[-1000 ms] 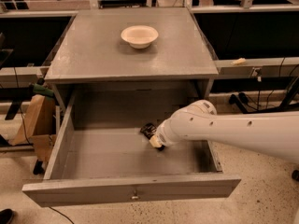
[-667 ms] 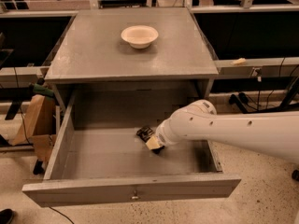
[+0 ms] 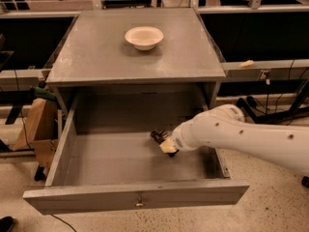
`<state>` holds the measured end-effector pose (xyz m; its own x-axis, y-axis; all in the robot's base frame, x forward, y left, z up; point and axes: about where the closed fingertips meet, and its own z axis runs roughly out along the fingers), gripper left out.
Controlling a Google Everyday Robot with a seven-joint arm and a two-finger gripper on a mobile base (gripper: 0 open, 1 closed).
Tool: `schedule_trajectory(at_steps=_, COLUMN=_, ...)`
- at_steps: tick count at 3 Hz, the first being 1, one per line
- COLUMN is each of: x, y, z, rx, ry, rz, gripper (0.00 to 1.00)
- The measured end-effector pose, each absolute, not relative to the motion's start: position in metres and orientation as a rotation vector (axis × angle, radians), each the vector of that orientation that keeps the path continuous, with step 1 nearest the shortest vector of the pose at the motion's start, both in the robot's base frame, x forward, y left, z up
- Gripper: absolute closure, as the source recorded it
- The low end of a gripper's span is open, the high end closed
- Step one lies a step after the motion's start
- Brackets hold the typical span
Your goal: Pick rxbar chocolate from top drawer and place on counter
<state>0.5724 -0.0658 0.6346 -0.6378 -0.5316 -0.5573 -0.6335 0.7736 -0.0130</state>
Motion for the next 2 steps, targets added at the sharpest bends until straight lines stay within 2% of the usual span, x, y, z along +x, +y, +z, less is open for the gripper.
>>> schedule_trajectory(at_steps=2, x=0.595, y=-0.105, z=0.79, rx=-0.921, ry=2.252, rz=0.131, gripper=1.0)
